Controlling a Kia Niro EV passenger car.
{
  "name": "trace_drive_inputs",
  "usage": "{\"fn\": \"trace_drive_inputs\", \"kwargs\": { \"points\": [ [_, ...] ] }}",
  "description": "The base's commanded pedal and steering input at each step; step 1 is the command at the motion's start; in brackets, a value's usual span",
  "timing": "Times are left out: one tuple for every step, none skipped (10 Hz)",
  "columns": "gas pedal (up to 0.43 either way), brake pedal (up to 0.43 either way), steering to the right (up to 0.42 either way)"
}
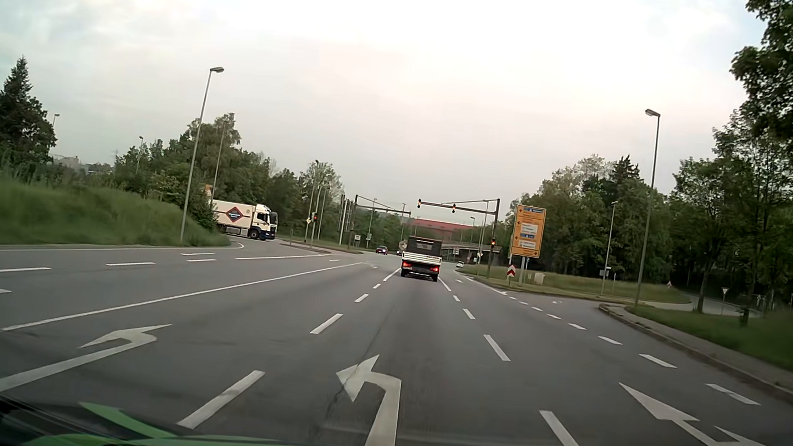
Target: Follow the waypoints while adhering to traffic rules and regulations
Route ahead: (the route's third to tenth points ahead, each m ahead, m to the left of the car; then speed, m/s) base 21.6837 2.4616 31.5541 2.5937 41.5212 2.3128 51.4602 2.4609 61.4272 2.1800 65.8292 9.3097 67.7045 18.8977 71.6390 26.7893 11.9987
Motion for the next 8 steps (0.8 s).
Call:
{"fn": "trace_drive_inputs", "kwargs": {
  "points": [
    [0.000,0.274,-0.003],
    [0.000,0.280,-0.002],
    [0.000,0.287,-0.002],
    [0.000,0.287,-0.002],
    [0.000,0.287,-0.002],
    [0.000,0.287,-0.003],
    [0.000,0.287,-0.003],
    [0.000,0.287,-0.003]
  ]
}}
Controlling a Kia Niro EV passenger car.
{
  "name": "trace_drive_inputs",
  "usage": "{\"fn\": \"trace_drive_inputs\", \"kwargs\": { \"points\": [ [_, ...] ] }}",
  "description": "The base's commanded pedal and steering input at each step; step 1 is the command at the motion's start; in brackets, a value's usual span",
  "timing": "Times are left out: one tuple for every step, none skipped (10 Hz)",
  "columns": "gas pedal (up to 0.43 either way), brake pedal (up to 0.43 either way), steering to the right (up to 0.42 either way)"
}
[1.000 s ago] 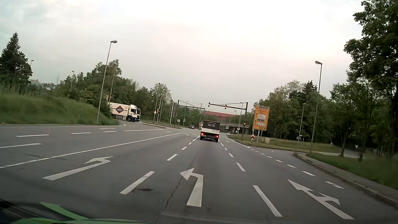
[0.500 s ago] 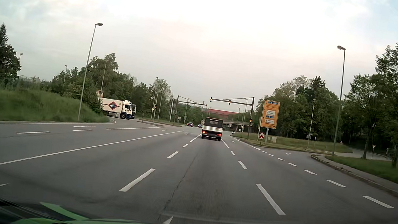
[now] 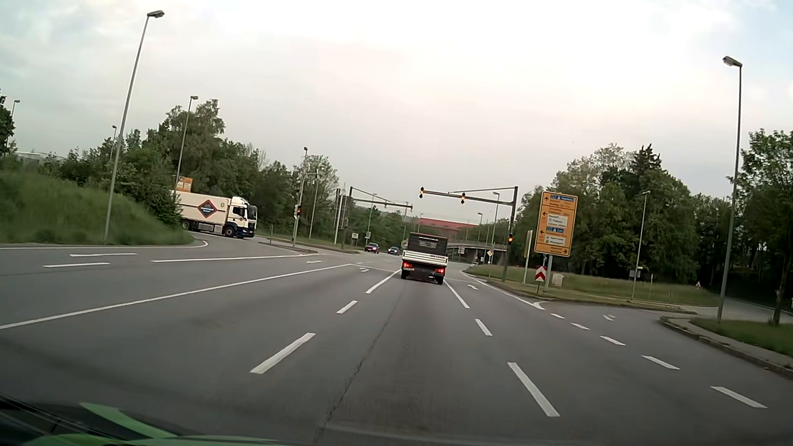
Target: Follow the waypoints while adhering to traffic rules and regulations
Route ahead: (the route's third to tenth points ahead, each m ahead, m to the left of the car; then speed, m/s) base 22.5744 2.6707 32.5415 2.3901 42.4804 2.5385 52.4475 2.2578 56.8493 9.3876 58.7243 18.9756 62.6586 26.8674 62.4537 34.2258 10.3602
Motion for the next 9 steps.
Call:
{"fn": "trace_drive_inputs", "kwargs": {
  "points": [
    [0.000,0.287,-0.002],
    [0.000,0.287,-0.001],
    [0.000,0.293,0.000],
    [0.000,0.293,0.000],
    [0.000,0.299,0.000],
    [0.000,0.305,0.000],
    [0.000,0.317,0.000],
    [0.000,0.329,-0.001],
    [0.000,0.341,-0.001]
  ]
}}
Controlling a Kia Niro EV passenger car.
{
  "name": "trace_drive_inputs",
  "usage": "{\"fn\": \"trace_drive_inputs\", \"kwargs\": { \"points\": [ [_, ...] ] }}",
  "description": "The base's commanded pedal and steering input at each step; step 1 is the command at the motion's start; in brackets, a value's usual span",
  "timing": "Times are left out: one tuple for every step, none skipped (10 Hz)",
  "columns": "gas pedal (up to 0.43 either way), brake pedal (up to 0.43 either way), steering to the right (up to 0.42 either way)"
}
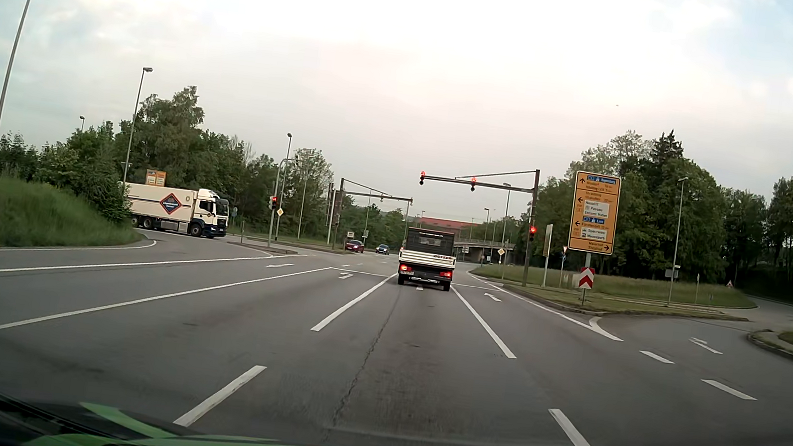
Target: Follow the waypoints while adhering to traffic rules and regulations
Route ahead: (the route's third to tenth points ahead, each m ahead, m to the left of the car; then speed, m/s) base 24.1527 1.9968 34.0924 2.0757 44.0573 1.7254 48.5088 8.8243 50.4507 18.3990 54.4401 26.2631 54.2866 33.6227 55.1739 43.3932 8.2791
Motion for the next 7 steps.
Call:
{"fn": "trace_drive_inputs", "kwargs": {
  "points": [
    [0.000,0.354,-0.001],
    [0.000,0.360,-0.001],
    [0.000,0.366,0.000],
    [0.000,0.360,0.000],
    [0.000,0.335,0.000],
    [0.000,0.311,0.000],
    [0.000,0.293,0.000]
  ]
}}
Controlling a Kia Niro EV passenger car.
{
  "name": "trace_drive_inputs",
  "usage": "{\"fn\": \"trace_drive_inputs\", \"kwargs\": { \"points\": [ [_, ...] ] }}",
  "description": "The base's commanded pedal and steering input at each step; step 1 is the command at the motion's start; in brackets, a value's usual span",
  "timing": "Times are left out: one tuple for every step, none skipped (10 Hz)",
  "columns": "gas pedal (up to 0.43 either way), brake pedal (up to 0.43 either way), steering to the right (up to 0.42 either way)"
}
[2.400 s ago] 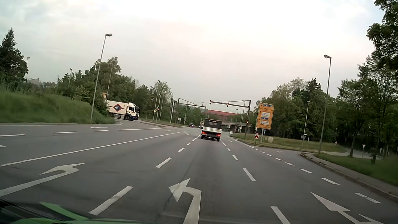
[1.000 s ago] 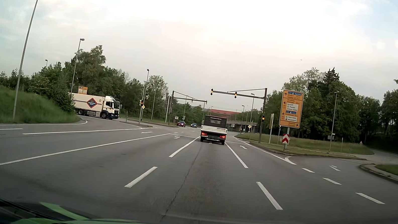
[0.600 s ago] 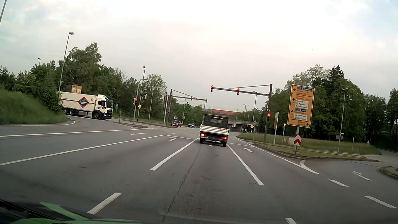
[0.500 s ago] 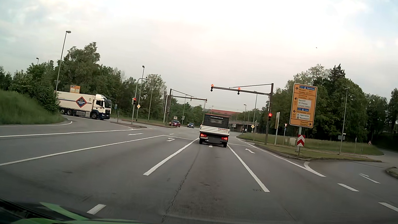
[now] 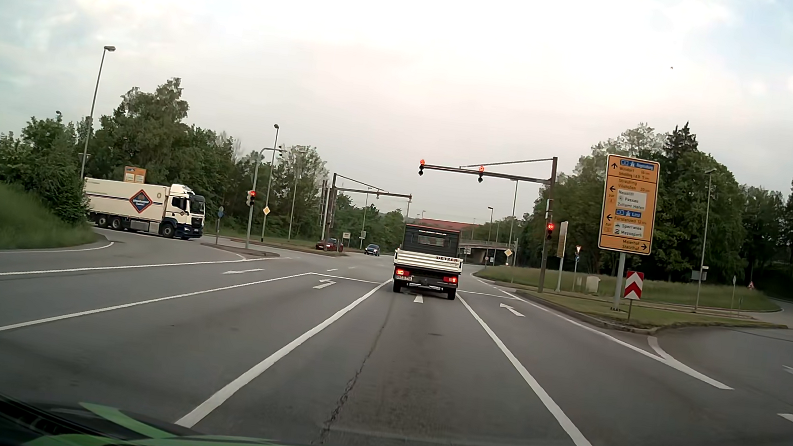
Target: Follow the waypoints while adhering to traffic rules and regulations
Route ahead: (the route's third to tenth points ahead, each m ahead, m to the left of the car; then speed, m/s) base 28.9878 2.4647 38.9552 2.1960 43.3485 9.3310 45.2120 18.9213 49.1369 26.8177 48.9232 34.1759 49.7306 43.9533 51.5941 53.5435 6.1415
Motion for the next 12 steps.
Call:
{"fn": "trace_drive_inputs", "kwargs": {
  "points": [
    [0.000,0.293,0.000],
    [0.000,0.293,0.000],
    [0.000,0.287,0.000],
    [0.000,0.280,0.000],
    [0.000,0.274,-0.001],
    [0.000,0.262,0.000],
    [0.000,0.262,0.000],
    [0.000,0.262,0.000],
    [0.000,0.262,0.000],
    [0.000,0.262,0.000],
    [0.000,0.256,0.000],
    [0.000,0.256,0.000]
  ]
}}
